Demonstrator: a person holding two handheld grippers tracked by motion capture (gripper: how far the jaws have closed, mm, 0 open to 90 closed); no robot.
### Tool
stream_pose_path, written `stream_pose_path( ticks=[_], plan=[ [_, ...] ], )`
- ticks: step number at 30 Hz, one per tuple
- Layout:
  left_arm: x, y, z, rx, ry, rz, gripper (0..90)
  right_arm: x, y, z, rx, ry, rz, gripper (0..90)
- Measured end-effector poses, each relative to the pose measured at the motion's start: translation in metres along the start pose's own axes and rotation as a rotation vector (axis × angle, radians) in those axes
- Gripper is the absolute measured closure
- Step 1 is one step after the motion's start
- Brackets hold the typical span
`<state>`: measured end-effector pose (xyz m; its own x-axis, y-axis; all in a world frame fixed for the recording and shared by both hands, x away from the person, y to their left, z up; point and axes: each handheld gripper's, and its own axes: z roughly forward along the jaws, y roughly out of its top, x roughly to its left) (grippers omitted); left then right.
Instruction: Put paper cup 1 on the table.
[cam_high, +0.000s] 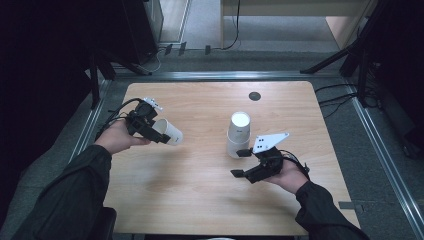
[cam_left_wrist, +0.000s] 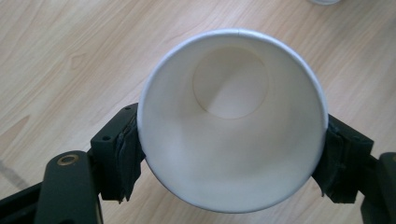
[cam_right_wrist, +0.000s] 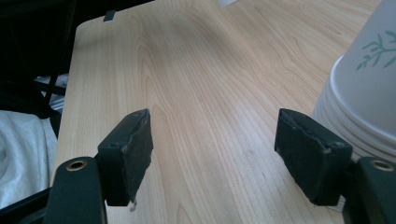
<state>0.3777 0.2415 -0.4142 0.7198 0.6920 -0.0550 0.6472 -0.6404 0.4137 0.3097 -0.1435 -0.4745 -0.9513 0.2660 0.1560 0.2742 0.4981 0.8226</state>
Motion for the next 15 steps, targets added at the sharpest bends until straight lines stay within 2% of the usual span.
stream_pose_path(
  ticks=[6,15],
  plan=[
    [0.010,0.004,0.010,0.058,0.016,-0.016,22.1,0.001,-0.001,0.000,0.004,0.005,0.004,28.5],
    [0.023,0.009,0.023,0.123,0.050,-0.076,22.1,0.003,-0.002,-0.002,0.002,0.002,-0.008,28.5]
  ],
)
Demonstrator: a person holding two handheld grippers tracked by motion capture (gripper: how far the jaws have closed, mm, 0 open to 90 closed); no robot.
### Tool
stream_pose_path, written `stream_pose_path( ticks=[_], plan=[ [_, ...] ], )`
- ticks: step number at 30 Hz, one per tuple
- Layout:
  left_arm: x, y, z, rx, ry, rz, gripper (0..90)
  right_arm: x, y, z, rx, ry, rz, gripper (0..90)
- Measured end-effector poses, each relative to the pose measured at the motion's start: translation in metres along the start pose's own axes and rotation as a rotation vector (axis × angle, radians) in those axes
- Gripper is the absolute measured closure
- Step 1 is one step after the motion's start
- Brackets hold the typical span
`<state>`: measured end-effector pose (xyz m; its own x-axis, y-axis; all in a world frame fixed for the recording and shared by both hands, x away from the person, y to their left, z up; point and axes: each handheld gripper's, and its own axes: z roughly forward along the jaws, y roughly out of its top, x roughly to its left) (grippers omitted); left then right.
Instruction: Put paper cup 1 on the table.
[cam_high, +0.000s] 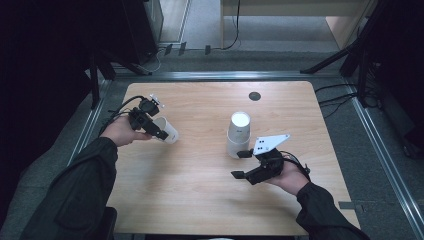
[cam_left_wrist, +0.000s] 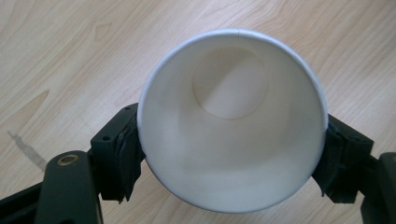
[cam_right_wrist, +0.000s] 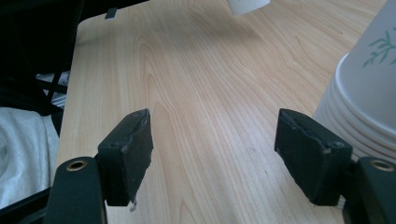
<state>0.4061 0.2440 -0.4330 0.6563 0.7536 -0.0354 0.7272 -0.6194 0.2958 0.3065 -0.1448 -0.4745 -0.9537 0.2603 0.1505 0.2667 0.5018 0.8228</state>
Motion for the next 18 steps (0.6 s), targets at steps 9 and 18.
stream_pose_path(
  ticks=[9,18],
  plan=[
    [0.010,0.010,0.009,0.088,0.037,-0.025,22.1,-0.001,0.000,-0.001,-0.008,-0.001,0.002,28.5],
    [0.021,0.018,0.019,0.159,0.059,-0.093,22.1,-0.002,-0.001,-0.003,-0.005,-0.005,0.005,28.5]
  ],
)
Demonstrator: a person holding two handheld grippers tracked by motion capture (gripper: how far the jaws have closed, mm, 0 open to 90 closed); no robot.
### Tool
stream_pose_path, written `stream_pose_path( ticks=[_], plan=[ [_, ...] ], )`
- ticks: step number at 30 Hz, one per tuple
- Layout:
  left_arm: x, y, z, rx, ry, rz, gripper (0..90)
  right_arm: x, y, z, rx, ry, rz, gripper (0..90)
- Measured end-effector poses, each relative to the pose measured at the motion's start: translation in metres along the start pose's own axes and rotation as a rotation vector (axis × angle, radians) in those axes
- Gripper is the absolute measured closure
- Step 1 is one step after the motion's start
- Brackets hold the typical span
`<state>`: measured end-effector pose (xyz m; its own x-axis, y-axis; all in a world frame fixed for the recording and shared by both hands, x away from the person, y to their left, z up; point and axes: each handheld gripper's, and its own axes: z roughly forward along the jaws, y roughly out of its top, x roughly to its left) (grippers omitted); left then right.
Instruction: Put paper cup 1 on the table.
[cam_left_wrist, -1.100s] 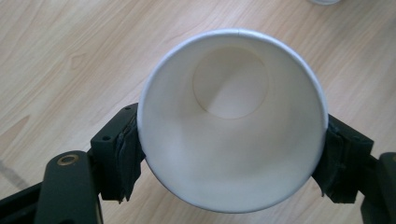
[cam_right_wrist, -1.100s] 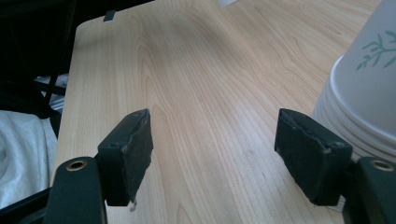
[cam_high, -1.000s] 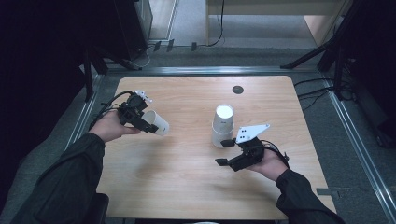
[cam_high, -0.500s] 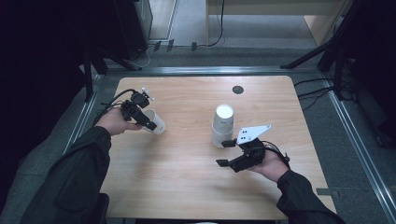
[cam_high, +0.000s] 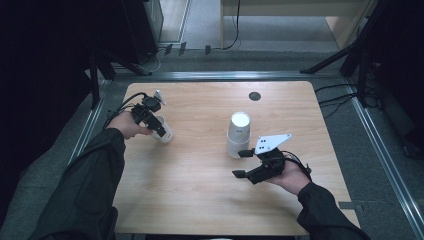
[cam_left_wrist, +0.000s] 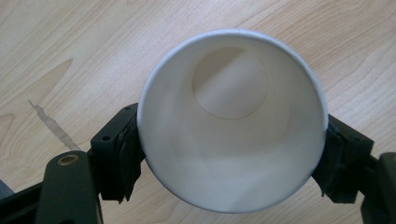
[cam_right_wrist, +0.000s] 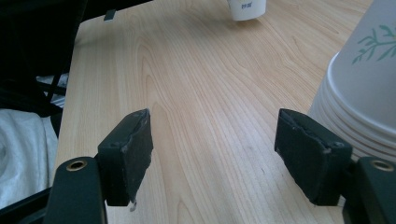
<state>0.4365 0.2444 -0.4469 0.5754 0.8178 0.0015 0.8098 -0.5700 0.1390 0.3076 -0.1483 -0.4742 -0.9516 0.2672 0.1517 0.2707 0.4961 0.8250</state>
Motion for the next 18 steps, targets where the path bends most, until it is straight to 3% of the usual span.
stream_pose_path(
  ticks=[6,18],
  plan=[
    [-0.0006,0.0042,0.0062,0.037,0.018,-0.003,22.0,0.0002,-0.0001,-0.0014,-0.005,-0.002,0.000,28.5],
    [-0.0047,0.0086,0.0098,0.053,0.029,0.014,21.5,-0.0004,-0.0003,-0.0027,-0.011,-0.004,0.001,28.5]
  ],
)
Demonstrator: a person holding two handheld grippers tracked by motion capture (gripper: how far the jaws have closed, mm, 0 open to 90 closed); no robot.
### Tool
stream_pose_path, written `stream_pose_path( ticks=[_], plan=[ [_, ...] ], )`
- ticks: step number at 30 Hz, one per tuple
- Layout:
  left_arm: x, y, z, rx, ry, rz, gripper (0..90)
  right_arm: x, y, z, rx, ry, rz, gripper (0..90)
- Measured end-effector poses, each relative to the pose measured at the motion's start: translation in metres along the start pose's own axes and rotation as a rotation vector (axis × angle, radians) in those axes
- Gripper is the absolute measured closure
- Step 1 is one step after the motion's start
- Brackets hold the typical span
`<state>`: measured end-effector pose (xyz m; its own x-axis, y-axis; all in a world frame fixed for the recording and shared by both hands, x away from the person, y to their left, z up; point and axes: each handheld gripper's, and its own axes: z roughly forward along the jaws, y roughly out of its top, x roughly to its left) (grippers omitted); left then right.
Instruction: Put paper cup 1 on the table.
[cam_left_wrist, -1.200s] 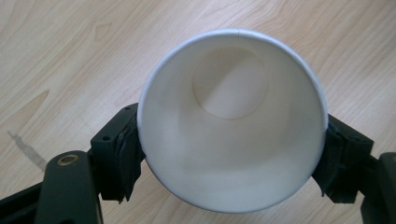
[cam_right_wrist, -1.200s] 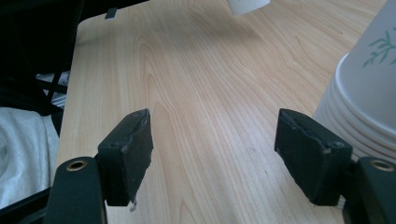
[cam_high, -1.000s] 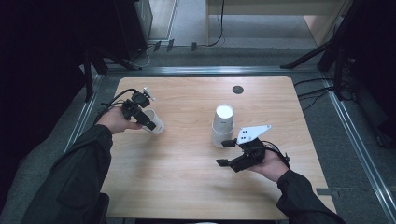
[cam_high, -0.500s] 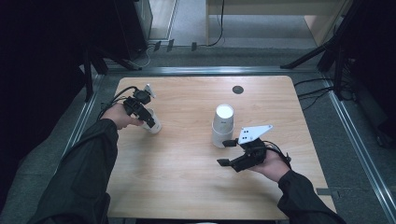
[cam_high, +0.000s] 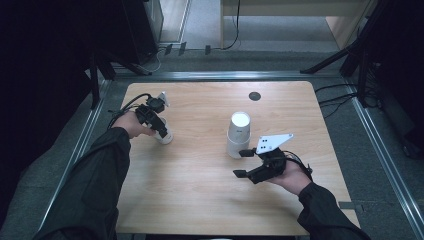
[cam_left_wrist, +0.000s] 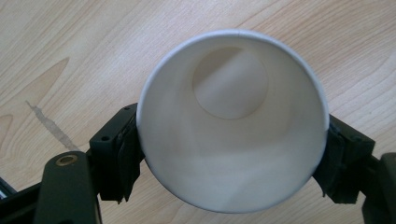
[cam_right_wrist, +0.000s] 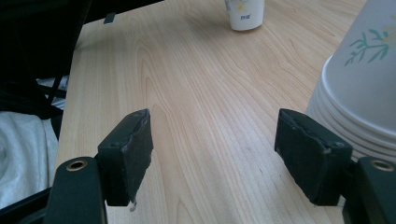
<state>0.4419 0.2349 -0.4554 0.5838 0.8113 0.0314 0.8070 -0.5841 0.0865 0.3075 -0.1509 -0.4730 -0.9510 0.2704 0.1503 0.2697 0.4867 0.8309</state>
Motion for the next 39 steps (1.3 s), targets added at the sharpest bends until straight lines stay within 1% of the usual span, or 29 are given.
stream_pose_path(
  ticks=[3,6,12,16,18,21,25,31,37,38,39],
  plan=[
    [-0.002,0.002,0.000,0.004,0.002,0.007,21.0,0.000,0.000,0.000,-0.001,0.001,0.003,28.5],
    [-0.004,0.003,0.001,0.010,0.018,0.020,20.7,0.000,0.000,0.000,-0.002,0.002,0.002,28.5],
    [-0.008,0.008,0.001,0.028,0.025,0.027,20.4,0.000,0.000,0.000,-0.003,0.003,0.004,28.5],
    [-0.011,0.011,0.001,0.041,0.042,0.036,20.0,0.000,0.001,-0.001,-0.006,0.003,0.000,28.5],
    [-0.011,0.012,0.002,0.041,0.036,0.035,19.8,0.000,0.001,-0.001,-0.006,0.003,-0.001,28.5],
    [-0.012,0.013,0.002,0.044,0.040,0.036,19.5,0.000,0.000,-0.001,-0.010,0.002,0.001,28.5],
    [-0.013,0.014,0.002,0.041,0.032,0.035,18.6,0.000,0.000,-0.002,-0.011,0.001,0.003,28.5],
    [-0.013,0.014,0.003,0.038,0.031,0.041,16.7,-0.001,0.000,-0.002,-0.012,-0.001,0.003,28.7],
    [-0.012,0.014,0.001,0.033,0.032,0.035,13.1,0.000,0.000,-0.002,-0.011,0.001,0.002,28.7],
    [-0.012,0.014,0.001,0.032,0.031,0.036,13.0,0.000,0.000,-0.002,-0.011,0.001,0.004,28.7],
    [-0.012,0.014,0.001,0.027,0.021,0.034,12.7,0.000,0.000,-0.002,-0.010,0.000,0.005,28.7]
  ],
)
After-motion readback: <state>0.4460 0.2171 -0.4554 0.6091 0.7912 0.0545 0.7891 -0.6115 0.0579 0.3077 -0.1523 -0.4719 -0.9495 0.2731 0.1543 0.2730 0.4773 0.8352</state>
